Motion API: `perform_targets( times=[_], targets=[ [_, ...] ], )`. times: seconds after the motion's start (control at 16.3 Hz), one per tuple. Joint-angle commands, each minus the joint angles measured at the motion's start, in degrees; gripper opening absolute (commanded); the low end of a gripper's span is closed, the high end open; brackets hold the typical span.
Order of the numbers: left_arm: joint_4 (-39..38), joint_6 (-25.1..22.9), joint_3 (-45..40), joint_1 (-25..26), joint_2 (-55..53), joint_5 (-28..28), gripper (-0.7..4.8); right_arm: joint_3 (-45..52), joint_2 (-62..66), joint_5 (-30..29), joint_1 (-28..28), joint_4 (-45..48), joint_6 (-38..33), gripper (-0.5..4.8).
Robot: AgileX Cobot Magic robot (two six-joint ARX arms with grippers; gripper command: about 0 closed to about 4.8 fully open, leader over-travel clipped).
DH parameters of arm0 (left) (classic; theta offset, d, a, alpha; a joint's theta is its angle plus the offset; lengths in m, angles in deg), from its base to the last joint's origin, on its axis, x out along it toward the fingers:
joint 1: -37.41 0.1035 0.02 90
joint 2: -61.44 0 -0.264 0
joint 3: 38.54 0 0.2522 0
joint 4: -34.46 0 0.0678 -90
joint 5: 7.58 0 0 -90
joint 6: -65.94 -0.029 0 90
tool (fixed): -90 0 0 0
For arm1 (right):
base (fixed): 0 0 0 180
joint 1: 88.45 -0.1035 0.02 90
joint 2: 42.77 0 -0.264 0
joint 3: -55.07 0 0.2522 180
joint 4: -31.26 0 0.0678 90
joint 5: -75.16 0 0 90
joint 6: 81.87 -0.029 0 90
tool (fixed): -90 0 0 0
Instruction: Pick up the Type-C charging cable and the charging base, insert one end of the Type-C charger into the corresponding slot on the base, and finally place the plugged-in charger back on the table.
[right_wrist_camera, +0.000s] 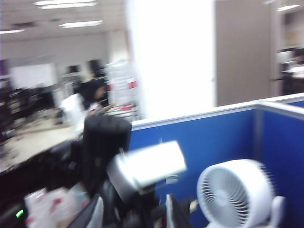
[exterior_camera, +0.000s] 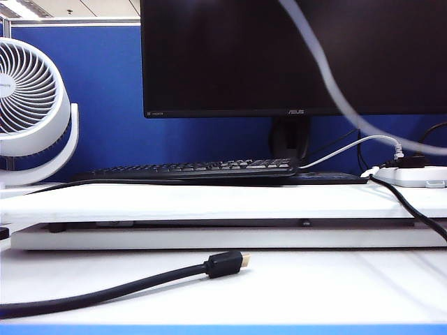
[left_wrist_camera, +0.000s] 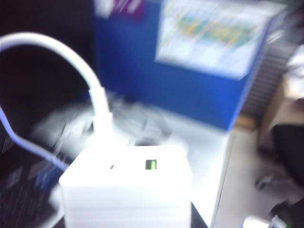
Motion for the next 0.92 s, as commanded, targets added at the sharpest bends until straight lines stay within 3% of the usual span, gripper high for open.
perform_targets(
  times=[0.06,0.31,0.49,0.55,0.74,0.92],
  targets=[
    [-9.53,0.24,0.22,-0.07,-4.28,3.76,-0.06,-0.15,-0.39,5.01,-0.02,0.44,0.07,1.77],
    [-18.21,-0.37,0.22,-0.07,-15.37,9.99,-0.06,-0.13,-0.39,6.56,-0.02,0.17,0.09,1.79],
    [-17.62,-0.42,0.22,-0.07,-24.72,13.29,-0.06,-0.13,-0.39,6.54,-0.02,0.15,0.07,1.79],
    [-17.64,-0.46,0.22,-0.09,-30.88,18.67,-0.06,-0.13,-0.39,6.54,-0.02,0.13,0.04,1.79],
    [-17.59,-0.44,0.22,-0.07,-35.74,23.67,-0.06,-0.11,-0.39,6.58,-0.02,-1.46,0.04,1.79],
    [-17.05,-0.42,0.22,-0.07,-38.75,24.39,-0.04,-0.11,-0.39,6.6,-0.02,-3.61,0.07,1.79]
  ],
)
